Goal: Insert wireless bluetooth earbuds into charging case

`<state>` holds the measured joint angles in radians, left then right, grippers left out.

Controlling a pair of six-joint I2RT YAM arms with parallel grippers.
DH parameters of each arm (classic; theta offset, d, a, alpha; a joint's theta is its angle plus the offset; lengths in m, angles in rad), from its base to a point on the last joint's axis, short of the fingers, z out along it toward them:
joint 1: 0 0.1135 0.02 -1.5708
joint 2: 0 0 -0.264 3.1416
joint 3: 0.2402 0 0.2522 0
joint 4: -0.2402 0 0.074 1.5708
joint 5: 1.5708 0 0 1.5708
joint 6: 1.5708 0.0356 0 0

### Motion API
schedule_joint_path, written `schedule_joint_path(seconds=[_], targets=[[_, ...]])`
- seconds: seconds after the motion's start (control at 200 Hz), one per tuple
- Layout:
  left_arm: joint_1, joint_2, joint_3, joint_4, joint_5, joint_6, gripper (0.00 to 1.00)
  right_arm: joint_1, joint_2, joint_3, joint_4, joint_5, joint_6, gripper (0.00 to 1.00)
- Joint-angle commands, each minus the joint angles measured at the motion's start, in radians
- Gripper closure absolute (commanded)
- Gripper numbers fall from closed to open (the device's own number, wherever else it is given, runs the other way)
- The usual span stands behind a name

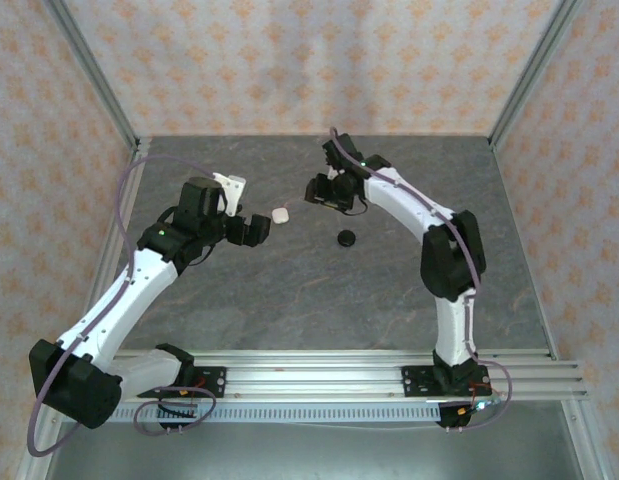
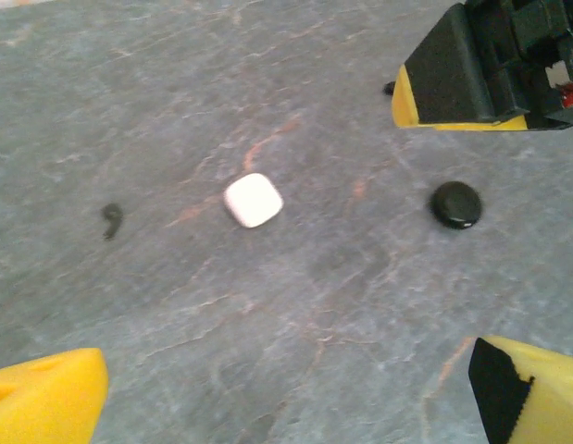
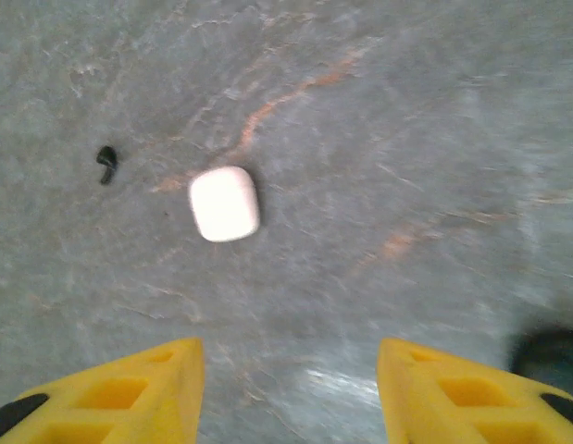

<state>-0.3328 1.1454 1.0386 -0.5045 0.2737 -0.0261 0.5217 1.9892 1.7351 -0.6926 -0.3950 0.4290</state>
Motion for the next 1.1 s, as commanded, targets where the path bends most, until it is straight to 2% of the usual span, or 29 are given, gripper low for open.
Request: schedule_joint_path(seconds=[0.0, 0.265, 0.625, 1.096], targets=[[-0.005, 0.008, -0.004, 0.027, 0.101, -0.022, 0.0, -0.048, -0.038, -0.106, -0.107, 0.117, -0.065, 0.46], [-0.085, 0.077, 0.027, -0.007, 0.062, -0.014, 0.04, -0.076, -0.084, -0.245, -0.084, 0.159, -0.077, 0.41], [-0.098, 0.126, 0.031, -0.016, 0.014, -0.039, 0.04, -0.071, 0.004, -0.203, -0.092, 0.167, -0.128, 0.36], [-0.098, 0.181, 0.052, -0.019, 0.014, -0.041, 0.04, -0.015, 0.103, -0.135, -0.114, 0.195, -0.182, 0.32]])
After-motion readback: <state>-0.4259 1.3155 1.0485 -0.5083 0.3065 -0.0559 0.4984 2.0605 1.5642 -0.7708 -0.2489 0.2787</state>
